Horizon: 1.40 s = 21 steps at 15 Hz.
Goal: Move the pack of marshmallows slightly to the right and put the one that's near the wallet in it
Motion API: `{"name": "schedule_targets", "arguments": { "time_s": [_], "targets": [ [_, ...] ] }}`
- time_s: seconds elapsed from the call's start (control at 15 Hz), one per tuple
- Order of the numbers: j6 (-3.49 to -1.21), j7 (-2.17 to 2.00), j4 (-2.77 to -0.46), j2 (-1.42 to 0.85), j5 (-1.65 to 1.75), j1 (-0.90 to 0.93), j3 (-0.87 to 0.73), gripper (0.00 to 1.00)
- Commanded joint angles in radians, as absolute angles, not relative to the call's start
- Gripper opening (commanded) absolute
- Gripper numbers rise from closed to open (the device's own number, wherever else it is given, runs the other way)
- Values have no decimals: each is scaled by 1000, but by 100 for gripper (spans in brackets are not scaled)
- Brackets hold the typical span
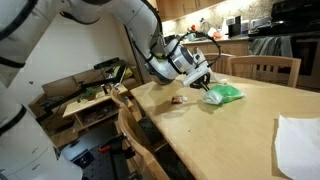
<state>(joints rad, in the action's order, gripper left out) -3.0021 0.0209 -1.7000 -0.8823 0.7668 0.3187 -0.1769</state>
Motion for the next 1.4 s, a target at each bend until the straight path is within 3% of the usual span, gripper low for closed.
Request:
{"name": "schedule_targets", "arguments": {
  "time_s": [0.0,0.33,0.53,1.0,1.33],
  "targets": [
    [-3009,94,-1691,-890,741,275,-123,41],
    [-2979,214,-1727,-872,700,205,-12,81],
    [-2916,277,-1748,-853,668,195,36,99],
    [-2799,344,-1718,-831,694,285,55,100],
    [-2866,560,-1683,-876,656,181,191,100]
  ]
}}
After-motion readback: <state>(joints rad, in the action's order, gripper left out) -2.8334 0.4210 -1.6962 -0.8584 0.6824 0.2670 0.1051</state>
